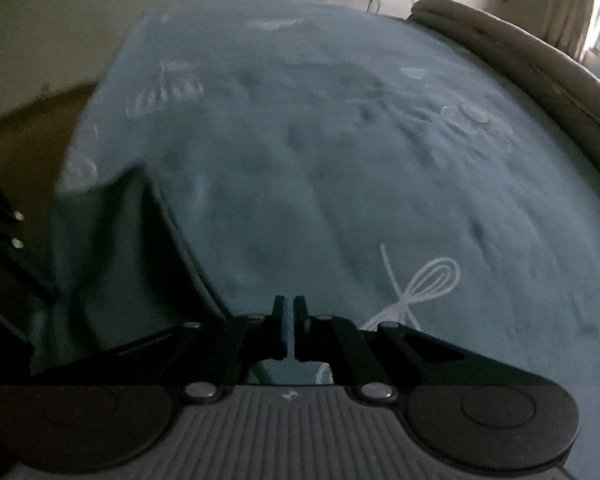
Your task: Fold clothes
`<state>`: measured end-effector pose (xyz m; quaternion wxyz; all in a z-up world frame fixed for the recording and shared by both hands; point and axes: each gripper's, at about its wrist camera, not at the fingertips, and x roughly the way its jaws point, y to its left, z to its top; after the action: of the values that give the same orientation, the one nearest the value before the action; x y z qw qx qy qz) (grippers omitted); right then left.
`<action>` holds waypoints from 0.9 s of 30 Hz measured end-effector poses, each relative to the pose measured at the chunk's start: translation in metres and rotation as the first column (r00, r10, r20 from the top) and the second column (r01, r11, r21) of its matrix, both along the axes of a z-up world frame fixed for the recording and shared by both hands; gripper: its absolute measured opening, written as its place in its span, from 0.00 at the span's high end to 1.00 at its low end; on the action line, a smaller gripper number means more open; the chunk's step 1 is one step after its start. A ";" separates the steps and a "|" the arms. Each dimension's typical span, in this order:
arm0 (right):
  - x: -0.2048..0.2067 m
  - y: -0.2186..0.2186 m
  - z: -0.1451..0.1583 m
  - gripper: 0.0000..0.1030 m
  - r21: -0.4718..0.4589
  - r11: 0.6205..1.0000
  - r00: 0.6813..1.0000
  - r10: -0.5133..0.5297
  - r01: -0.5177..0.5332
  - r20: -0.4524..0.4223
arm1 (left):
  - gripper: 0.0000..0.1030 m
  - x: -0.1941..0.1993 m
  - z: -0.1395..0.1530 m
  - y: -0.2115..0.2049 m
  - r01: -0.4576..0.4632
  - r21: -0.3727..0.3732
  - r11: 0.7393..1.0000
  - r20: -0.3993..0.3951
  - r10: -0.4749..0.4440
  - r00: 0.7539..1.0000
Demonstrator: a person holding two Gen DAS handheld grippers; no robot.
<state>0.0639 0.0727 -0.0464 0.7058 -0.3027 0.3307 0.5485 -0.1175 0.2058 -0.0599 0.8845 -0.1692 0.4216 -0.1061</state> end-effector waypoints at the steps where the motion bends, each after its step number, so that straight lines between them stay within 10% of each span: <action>1: -0.003 -0.006 0.007 0.94 0.005 1.000 1.000 0.020 -0.020 -0.002 | 0.59 0.001 0.006 0.001 0.001 0.008 1.000 0.025 -0.001 1.000; 7: -0.030 -0.037 0.013 0.88 -0.047 0.989 0.985 0.135 -0.141 -0.111 | 0.54 0.033 0.001 -0.005 0.019 0.004 1.000 0.055 -0.019 0.998; 14: -0.004 -0.035 -0.006 0.83 -0.016 0.993 0.992 -0.116 0.115 -0.048 | 0.47 0.027 -0.011 -0.018 0.102 0.011 0.995 -0.057 -0.101 0.993; 22: -0.023 -0.085 0.010 0.75 -0.079 0.996 0.991 -0.048 0.039 -0.127 | 0.41 0.054 0.016 -0.043 0.233 -0.038 0.972 0.083 -0.229 0.970; 27: -0.036 -0.125 -0.002 0.73 -0.123 0.986 0.979 -0.134 0.115 -0.154 | 0.41 0.066 -0.020 -0.074 0.308 -0.032 0.951 -0.038 -0.309 0.950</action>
<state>0.0281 -0.0528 -0.0485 0.6912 -0.2753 0.4359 0.5064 -0.0519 0.1321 -0.0803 0.8456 -0.1147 0.4604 -0.2445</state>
